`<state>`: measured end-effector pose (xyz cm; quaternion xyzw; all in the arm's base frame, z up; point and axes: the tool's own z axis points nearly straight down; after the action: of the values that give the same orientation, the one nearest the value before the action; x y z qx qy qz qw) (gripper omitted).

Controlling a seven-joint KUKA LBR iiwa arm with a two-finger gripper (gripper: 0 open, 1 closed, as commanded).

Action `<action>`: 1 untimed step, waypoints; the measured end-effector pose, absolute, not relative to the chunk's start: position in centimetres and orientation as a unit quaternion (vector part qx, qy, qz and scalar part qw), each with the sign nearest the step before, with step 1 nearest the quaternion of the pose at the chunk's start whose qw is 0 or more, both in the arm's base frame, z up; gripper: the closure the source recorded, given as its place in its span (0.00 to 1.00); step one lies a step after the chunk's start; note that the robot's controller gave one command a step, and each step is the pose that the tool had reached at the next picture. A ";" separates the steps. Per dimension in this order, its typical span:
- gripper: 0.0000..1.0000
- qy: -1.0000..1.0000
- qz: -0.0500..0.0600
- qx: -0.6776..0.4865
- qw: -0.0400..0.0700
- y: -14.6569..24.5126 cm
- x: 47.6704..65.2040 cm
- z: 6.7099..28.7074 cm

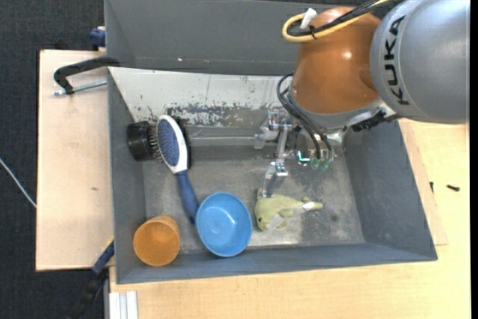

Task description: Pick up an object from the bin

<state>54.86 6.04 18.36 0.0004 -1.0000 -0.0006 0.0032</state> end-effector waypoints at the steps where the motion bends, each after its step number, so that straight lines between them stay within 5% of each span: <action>1: 0.00 -1.000 -0.002 0.026 -0.005 8.9 49.4 7.1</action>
Offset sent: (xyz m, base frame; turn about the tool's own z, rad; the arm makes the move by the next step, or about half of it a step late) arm -0.0566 0.0265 -0.1136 -0.0489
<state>49.41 8.92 7.05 0.0257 -0.9997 -0.0017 -0.0049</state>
